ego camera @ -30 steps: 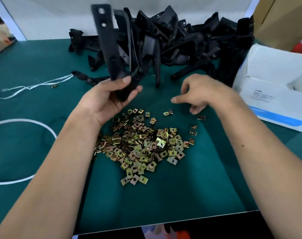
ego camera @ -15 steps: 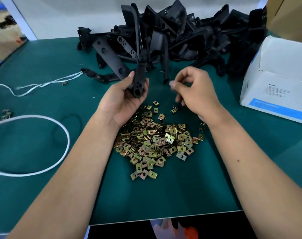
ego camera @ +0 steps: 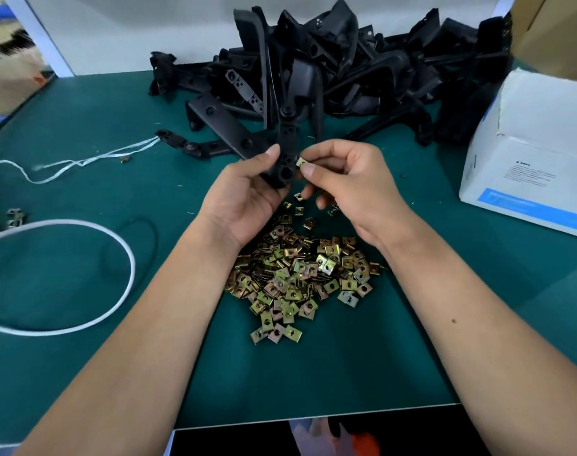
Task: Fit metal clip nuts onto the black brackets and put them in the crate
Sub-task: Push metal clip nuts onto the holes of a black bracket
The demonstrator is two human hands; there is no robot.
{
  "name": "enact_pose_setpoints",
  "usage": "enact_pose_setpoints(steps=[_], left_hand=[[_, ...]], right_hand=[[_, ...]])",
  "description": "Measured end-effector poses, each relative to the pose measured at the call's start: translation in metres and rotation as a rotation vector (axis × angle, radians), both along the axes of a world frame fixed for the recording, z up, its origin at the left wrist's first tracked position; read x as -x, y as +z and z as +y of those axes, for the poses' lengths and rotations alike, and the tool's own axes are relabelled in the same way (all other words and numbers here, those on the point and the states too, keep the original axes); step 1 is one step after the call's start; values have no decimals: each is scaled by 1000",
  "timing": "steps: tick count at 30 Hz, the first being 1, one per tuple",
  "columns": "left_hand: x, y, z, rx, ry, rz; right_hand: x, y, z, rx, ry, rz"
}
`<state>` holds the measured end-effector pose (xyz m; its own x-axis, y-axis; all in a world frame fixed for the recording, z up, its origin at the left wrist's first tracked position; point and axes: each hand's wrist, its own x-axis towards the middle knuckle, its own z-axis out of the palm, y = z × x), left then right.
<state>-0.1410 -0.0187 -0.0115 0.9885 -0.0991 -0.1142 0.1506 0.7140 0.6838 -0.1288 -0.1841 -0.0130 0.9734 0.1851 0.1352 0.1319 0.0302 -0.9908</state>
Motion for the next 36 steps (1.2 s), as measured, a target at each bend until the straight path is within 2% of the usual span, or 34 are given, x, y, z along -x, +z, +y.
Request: enact_pose_setpoints(steps=[8,16,21,27,36], left_hand=[[0,-3,-1,-65,-24,-27],[0,-2,-4,-108,-40,-63],[0,0,-6,-121,-44,-48],[-2,-1,-3,-6,-1,-6],[-2,-2,-2,-99,-25,-24]], right_hand=[[2,-2,2,-73,-42,57],[1,3,-3,-174,25,191],[3,5,-1,-165,12,156],[4,6,1,-160,-30,107],[4,6,1,-126,-43,101]])
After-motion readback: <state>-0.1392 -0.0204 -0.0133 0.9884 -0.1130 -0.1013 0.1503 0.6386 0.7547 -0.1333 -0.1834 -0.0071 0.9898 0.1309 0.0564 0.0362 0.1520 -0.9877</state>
